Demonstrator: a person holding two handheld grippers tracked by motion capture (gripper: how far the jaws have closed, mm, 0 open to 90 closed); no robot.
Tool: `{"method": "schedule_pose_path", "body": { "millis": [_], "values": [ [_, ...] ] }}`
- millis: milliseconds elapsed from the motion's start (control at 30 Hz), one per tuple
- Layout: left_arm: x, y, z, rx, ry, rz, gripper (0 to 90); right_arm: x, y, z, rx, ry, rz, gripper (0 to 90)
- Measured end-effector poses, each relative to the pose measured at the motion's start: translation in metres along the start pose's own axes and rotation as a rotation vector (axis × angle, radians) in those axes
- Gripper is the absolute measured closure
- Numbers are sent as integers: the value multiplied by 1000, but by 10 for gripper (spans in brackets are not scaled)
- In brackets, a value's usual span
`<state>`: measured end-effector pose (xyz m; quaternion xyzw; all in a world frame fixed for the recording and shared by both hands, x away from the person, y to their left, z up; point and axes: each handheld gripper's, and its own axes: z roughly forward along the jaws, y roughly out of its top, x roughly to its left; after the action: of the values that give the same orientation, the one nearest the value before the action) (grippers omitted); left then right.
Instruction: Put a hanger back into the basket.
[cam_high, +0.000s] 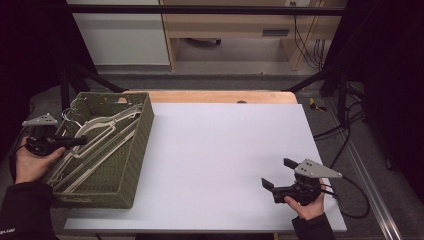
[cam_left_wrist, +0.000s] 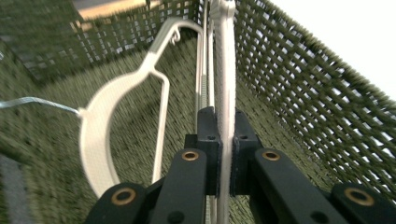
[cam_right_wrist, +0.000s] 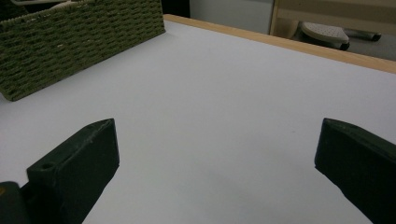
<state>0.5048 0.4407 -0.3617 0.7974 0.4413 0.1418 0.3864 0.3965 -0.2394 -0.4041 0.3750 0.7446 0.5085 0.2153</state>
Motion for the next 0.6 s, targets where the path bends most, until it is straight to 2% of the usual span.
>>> {"method": "schedule_pose_path", "body": {
  "millis": [100, 133, 167, 267, 333, 367, 400, 433, 467, 500, 533, 600],
  "values": [
    [1, -2, 6, 26, -15, -20, 847, 0, 0, 0, 2, -1, 1, 4],
    [2, -4, 12, 64, -23, -45, 843, 0, 0, 0, 1, 0, 3, 4],
    [4, -5, 14, 74, -17, -61, 838, 0, 0, 0, 1, 1, 1, 4],
    [9, -8, 13, 53, 14, -112, 835, 0, 0, -1, -1, 1, 4, 4],
    [9, -7, 13, 58, 54, -118, 833, 0, 0, -1, -1, 1, 5, 4],
    [9, -7, 13, 58, 54, -118, 831, 0, 0, -1, -1, 1, 5, 4],
    [10, -7, 14, 68, 104, -133, 826, 0, 0, 0, -1, 0, 2, 4],
    [11, -7, 13, 88, 138, -130, 816, 0, 0, 0, 0, 1, 2, 4],
    [12, -8, 13, 100, 164, -141, 787, 0, 0, 0, 1, 1, 2, 4],
    [12, -8, 13, 100, 164, -141, 741, 1, 0, 0, 2, 2, 5, 5],
    [14, -11, 12, 129, 225, -168, 709, 1, 0, 0, 1, 3, 5, 4],
    [17, -15, 11, 132, 245, -198, 670, 1, 0, 1, 3, 3, 4, 4]
  ]
}}
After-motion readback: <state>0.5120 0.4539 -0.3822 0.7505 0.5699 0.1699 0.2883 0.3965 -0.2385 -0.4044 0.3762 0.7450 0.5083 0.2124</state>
